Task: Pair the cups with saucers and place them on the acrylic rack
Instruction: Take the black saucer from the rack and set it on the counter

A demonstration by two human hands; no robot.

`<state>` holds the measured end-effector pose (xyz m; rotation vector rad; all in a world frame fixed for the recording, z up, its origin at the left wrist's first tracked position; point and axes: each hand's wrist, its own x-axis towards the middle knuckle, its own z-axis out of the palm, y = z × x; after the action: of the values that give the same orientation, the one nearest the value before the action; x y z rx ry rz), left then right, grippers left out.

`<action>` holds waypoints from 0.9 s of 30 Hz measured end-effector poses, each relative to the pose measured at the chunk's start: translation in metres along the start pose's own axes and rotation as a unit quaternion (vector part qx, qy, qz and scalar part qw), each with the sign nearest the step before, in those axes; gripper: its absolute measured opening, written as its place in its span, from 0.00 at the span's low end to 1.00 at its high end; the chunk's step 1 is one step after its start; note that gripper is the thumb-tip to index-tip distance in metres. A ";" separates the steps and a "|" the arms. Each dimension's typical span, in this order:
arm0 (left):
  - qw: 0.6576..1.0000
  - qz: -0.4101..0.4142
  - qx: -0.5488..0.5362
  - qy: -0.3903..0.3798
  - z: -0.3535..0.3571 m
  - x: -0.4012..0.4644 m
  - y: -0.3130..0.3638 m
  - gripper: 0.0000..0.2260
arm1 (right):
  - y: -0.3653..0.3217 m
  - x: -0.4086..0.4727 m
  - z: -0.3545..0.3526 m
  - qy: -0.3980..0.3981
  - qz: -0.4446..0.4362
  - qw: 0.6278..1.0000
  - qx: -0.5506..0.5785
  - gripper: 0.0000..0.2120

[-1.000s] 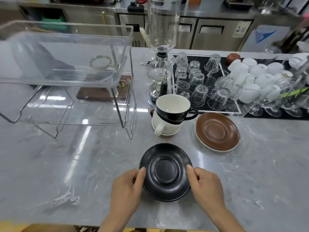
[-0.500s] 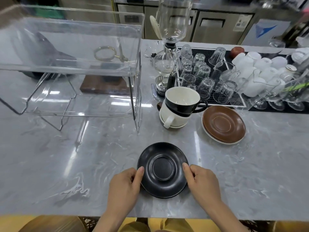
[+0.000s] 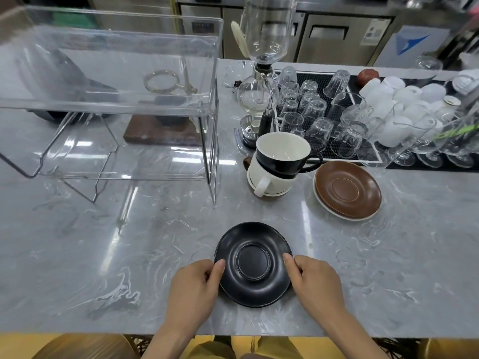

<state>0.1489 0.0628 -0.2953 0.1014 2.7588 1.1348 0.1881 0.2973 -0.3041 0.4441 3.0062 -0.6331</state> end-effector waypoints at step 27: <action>0.996 0.033 -0.064 0.044 -0.024 0.033 0.050 0.23 | 0.007 0.032 -0.065 0.019 -0.019 0.983 0.181 0.24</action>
<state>0.1127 0.0856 -0.2470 0.1316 2.7678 1.3613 0.1611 0.3383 -0.2507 0.4149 2.9412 -1.1947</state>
